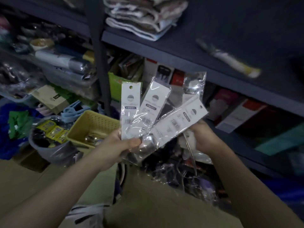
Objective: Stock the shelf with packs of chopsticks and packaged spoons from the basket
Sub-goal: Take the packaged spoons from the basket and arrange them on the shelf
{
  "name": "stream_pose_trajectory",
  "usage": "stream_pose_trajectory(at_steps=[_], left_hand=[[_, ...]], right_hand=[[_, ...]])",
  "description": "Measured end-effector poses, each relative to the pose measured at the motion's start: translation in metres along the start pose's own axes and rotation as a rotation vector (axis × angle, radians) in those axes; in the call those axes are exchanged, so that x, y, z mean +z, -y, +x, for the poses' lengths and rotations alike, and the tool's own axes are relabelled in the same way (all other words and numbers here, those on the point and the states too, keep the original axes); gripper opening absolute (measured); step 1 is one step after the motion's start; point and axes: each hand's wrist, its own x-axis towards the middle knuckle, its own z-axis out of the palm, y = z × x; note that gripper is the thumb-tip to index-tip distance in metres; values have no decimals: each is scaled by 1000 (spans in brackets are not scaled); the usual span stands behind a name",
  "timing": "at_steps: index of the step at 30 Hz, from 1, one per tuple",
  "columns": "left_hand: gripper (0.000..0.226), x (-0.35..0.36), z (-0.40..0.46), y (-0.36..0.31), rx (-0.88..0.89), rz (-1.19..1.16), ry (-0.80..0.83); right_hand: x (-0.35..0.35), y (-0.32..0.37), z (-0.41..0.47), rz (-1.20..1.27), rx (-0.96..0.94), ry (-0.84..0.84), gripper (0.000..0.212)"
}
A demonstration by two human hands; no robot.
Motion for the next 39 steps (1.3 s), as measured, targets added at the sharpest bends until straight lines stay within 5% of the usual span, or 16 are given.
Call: stream_pose_trajectory(at_steps=[7, 9, 16, 22, 25, 32, 34, 39], left_hand=[[25, 108, 24, -58, 220, -276, -31], [33, 122, 39, -83, 222, -258, -51], [4, 146, 129, -163, 146, -97, -77], [14, 146, 205, -196, 245, 36, 35], [29, 140, 240, -201, 282, 163, 43], [132, 142, 305, -205, 268, 442, -34], [124, 148, 317, -209, 270, 585, -96], [60, 159, 322, -226, 232, 936, 61]], right_hand=[[-58, 98, -44, 89, -109, -106, 24], [-68, 127, -40, 100, -113, -135, 21], [-79, 195, 22, -39, -65, -282, 19], [-92, 234, 105, -305, -160, -441, 29], [-96, 245, 141, -519, -172, -438, 34], [-98, 241, 146, -925, -312, -272, 46], [-111, 237, 125, -1058, -340, -198, 42], [-129, 215, 68, -1345, -234, -1, 85]])
